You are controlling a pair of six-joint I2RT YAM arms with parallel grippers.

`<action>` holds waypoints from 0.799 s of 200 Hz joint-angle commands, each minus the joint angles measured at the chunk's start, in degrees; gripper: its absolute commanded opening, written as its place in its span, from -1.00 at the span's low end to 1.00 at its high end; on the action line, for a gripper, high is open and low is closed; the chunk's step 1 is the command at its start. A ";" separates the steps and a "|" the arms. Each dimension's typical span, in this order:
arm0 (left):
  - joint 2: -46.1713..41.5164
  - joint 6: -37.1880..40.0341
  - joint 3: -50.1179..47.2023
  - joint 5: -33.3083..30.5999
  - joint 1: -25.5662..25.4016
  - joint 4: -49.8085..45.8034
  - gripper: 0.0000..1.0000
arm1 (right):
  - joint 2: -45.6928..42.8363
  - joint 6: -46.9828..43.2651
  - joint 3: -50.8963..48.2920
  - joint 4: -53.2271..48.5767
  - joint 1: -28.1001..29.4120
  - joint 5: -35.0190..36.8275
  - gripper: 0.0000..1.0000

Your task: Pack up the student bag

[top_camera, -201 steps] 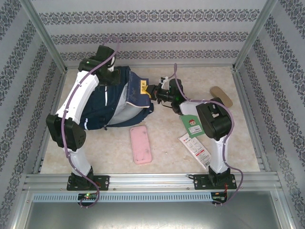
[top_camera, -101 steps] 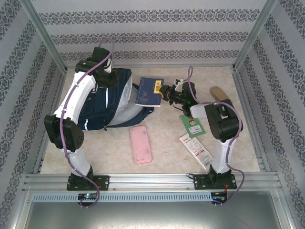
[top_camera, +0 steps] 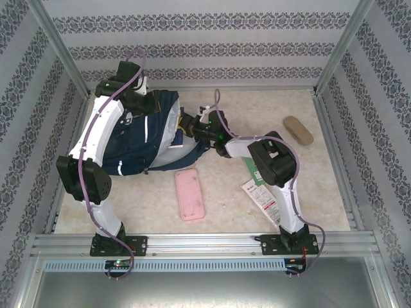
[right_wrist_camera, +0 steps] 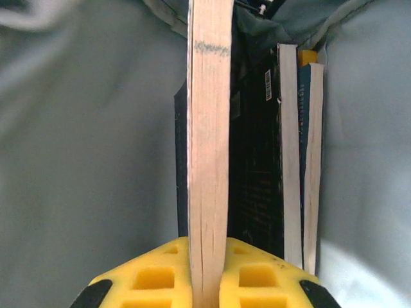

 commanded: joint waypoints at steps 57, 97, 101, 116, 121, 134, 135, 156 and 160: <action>-4.89 -4.01 0.73 10.42 -0.29 8.20 -1.00 | 12.49 0.10 21.38 -9.88 6.66 10.74 -0.99; -5.45 -2.90 0.23 9.81 -0.25 7.30 -1.00 | 13.57 -1.30 24.70 -15.37 7.30 8.87 -0.10; -5.52 -2.75 0.22 9.65 -0.21 7.21 -1.00 | 12.95 -1.66 23.84 -15.64 7.17 9.02 -0.01; -5.62 -2.22 -0.02 8.98 -0.23 6.78 -1.00 | 10.27 -3.07 20.42 -16.19 6.58 9.32 0.14; -5.59 -2.10 -0.16 8.87 -0.20 6.78 -1.00 | 9.33 -3.37 19.22 -16.29 6.30 9.34 0.20; -5.62 -1.94 -0.65 8.65 -0.21 6.90 -1.00 | 7.10 -3.91 16.39 -16.08 5.55 9.01 0.33; -5.62 -1.92 -0.70 8.65 -0.21 6.90 -1.00 | 6.93 -3.93 16.20 -16.07 5.51 8.98 0.33; -5.46 -1.35 -1.28 7.67 -0.19 6.74 -1.00 | 2.38 -5.66 11.18 -16.03 4.23 8.98 0.38; -5.48 -1.17 -1.33 7.51 -0.13 6.66 -1.00 | 1.61 -5.95 10.43 -15.98 4.03 8.90 0.39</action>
